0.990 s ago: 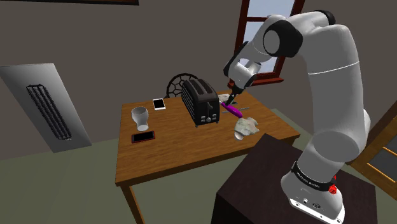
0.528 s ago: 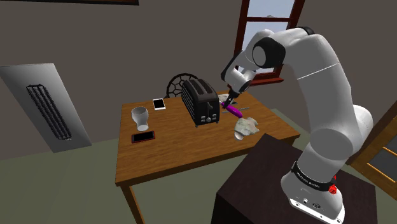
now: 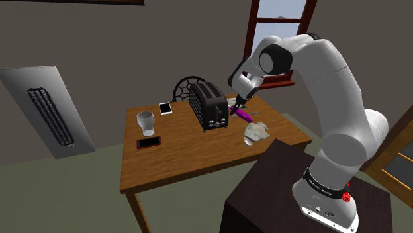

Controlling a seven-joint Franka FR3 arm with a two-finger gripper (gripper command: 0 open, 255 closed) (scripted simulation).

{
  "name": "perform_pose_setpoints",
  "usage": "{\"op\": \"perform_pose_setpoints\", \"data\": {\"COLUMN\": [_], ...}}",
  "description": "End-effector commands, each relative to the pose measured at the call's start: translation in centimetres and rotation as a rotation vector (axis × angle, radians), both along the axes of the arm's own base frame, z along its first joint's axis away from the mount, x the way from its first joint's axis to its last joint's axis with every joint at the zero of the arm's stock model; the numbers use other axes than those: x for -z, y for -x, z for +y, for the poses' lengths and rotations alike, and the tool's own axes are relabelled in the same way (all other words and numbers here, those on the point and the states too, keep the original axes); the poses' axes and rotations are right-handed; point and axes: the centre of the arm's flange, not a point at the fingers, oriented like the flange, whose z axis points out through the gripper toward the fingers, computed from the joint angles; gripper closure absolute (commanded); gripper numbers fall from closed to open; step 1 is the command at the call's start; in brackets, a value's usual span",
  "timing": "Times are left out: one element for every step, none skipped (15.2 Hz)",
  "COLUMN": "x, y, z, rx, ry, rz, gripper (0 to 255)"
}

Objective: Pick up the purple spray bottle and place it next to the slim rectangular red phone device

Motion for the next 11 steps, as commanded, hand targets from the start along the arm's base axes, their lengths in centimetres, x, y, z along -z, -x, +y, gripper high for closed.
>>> {"op": "perform_pose_setpoints", "data": {"x": [0.01, 0.01, 0.01, 0.01, 0.01, 0.01, 0.01, 0.01, 0.01, 0.01, 0.01], "y": [-0.01, -0.01, -0.01, -0.01, -0.01, -0.01, -0.01, -0.01, -0.01, -0.01, 0.0], "z": [0.0, 0.0, 0.0, 0.0, 0.0, 0.0, 0.0, 0.0, 0.0, -0.01, -0.01], "rx": [0.0, 0.0, 0.0, 0.0, 0.0, 0.0, 0.0, 0.0, 0.0, 0.0, 0.0], "ry": [0.0, 0.0, 0.0, 0.0, 0.0, 0.0, 0.0, 0.0, 0.0, 0.0, 0.0], "rz": [0.0, 0.0, 0.0, 0.0, 0.0, 0.0, 0.0, 0.0, 0.0, 0.0, 0.0], "gripper": [0, 0, 0, 255, 255, 255, 255, 255, 255, 255, 255]}}
